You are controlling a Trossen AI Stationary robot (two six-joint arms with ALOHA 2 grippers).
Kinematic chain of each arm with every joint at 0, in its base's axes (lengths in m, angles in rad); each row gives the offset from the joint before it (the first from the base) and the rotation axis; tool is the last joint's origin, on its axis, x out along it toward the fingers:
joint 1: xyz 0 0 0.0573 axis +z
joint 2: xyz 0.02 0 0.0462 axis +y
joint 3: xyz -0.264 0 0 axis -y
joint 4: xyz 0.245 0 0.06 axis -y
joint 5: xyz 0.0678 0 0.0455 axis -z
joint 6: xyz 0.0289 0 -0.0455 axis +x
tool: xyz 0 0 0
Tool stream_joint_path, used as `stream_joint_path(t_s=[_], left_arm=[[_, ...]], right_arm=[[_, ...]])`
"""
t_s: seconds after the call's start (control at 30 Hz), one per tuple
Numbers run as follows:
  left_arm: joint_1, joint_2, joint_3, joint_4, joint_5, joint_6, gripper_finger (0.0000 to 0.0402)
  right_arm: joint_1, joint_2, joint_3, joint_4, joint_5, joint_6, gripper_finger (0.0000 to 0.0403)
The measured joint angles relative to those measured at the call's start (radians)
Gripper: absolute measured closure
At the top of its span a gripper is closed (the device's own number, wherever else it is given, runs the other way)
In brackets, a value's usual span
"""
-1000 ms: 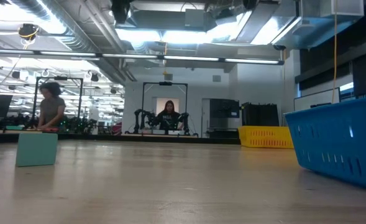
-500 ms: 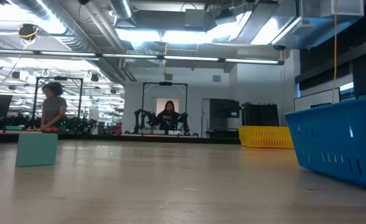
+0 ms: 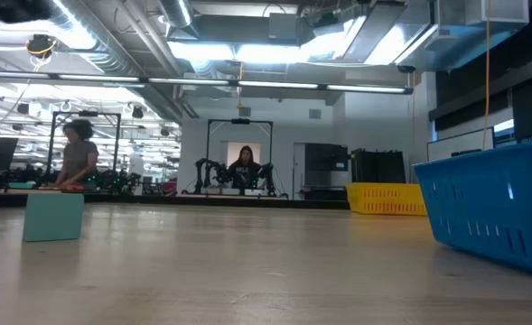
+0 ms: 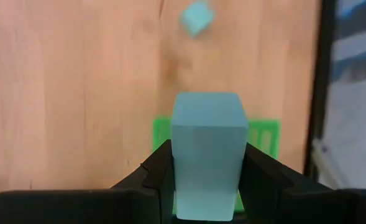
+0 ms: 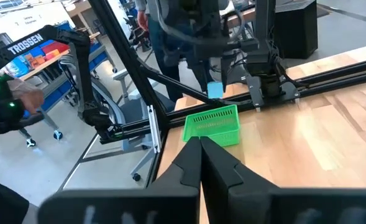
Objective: Sort & place blocks by color
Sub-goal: Put the top blue block into the green bin
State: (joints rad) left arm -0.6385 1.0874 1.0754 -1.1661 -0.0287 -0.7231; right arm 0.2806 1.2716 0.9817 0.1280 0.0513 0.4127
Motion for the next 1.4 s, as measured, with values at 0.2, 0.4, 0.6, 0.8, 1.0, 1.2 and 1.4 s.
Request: stream_joint_path(t_s=[0.2,0.4,0.6,0.8,1.0,1.2,1.4], left_arm=[[-0.087,0.000,-0.109,0.026,0.051,-0.070,0.0279],[-0.147,0.000,-0.279,0.209,0.125,-0.134,0.0279],[-0.178,0.001,-0.408,0.318,0.121,-0.108,0.0279],[-0.178,0.001,-0.462,0.351,0.125,-0.104,0.0279],[-0.178,0.010,-0.478,0.413,0.122,-0.075,0.0279],[-0.180,0.076,-0.478,0.413,0.125,-0.046,0.0279],[-0.180,0.152,-0.478,0.420,0.125,-0.033,0.0279]], right_arm=[[0.000,0.000,0.000,0.000,0.000,-0.001,0.0402],[-0.001,0.000,0.000,0.000,0.000,0.000,0.0402],[-0.001,0.000,0.000,-0.003,0.008,0.000,0.0402],[-0.001,0.000,0.000,-0.006,0.019,0.001,0.0402],[-0.003,0.000,0.000,-0.018,0.045,0.000,0.0402],[-0.003,0.000,0.000,-0.028,0.045,0.001,0.0402],[-0.003,0.000,0.000,-0.028,0.045,0.004,0.0403]])
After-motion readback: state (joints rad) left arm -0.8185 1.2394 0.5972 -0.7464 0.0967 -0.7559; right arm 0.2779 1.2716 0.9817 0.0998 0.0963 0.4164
